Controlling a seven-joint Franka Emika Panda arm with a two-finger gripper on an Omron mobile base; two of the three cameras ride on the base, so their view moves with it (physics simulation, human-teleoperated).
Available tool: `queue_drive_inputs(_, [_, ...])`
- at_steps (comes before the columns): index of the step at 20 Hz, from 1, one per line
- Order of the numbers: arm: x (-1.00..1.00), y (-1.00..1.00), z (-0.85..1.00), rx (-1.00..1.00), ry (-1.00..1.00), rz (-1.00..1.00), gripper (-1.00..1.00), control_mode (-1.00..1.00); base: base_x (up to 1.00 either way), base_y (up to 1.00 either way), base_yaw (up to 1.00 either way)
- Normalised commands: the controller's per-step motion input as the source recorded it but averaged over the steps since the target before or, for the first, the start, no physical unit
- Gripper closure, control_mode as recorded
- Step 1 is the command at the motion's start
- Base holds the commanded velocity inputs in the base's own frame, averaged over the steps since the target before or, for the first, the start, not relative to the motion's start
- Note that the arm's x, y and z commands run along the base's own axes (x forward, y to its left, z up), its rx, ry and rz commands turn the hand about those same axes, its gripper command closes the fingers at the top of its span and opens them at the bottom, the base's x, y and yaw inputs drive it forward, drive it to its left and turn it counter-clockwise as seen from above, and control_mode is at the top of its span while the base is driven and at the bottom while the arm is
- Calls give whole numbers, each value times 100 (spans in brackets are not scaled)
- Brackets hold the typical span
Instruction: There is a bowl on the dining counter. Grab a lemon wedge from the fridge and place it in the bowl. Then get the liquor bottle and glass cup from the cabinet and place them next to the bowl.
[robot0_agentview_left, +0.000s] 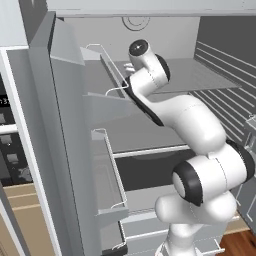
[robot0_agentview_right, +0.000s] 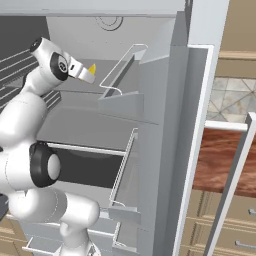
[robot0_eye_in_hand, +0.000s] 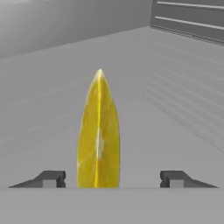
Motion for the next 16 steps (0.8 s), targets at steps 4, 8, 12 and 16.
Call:
queue_drive_inputs(4, [0, -13, -22, 0, 0, 0, 100, -100, 0, 0, 0])
queue_drive_inputs(8, [7, -8, -16, 1, 0, 1, 100, -100, 0, 0, 0])
queue_drive_inputs(12, [2, -2, -7, 0, -2, 3, 100, -100, 0, 0, 0])
queue_drive_inputs(16, [-40, 1, 0, 0, -14, 0, 100, -100, 0, 0, 0])
